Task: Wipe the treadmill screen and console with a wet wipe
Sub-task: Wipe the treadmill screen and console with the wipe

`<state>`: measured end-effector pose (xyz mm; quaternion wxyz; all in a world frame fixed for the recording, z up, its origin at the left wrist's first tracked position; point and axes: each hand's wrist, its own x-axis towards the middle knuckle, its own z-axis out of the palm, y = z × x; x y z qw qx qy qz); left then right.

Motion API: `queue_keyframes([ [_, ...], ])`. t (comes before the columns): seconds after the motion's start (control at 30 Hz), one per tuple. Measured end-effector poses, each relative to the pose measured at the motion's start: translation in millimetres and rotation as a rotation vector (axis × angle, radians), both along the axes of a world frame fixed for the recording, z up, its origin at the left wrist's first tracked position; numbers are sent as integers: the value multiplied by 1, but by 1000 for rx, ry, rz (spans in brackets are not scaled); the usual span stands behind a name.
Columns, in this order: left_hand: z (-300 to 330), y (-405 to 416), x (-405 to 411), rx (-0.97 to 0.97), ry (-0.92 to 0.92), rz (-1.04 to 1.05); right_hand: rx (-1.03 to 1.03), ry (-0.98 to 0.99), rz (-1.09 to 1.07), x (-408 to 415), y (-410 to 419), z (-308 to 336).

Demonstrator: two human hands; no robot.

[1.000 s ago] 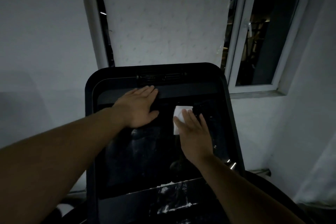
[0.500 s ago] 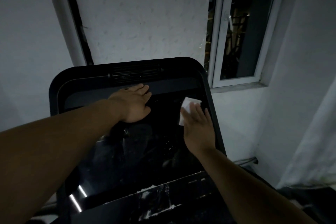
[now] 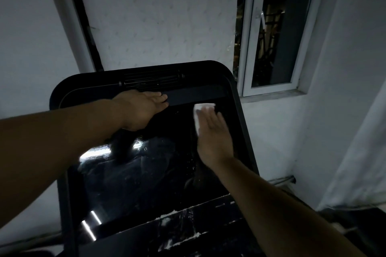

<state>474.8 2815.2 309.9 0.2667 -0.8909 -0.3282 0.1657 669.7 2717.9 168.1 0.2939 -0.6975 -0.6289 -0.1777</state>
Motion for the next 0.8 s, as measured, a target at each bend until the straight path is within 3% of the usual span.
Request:
queue_keyframes([
  [0.17,6,8,-5,59,101,-80,-20,-256,209,-22,7,-12],
  [0.33,2,12,-11,129,168,-120,-120,-143,-85,25,0,-4],
  [0.4,0,13,-13,147,177,-143,-119,-110,-108,14,-1,-3],
  [0.6,3,14,-15,202,254,-185,-31,-306,188,-36,-5,-31],
  [0.8,13,22,-13,280,377,-224,-130,-360,-65,49,-28,-28],
])
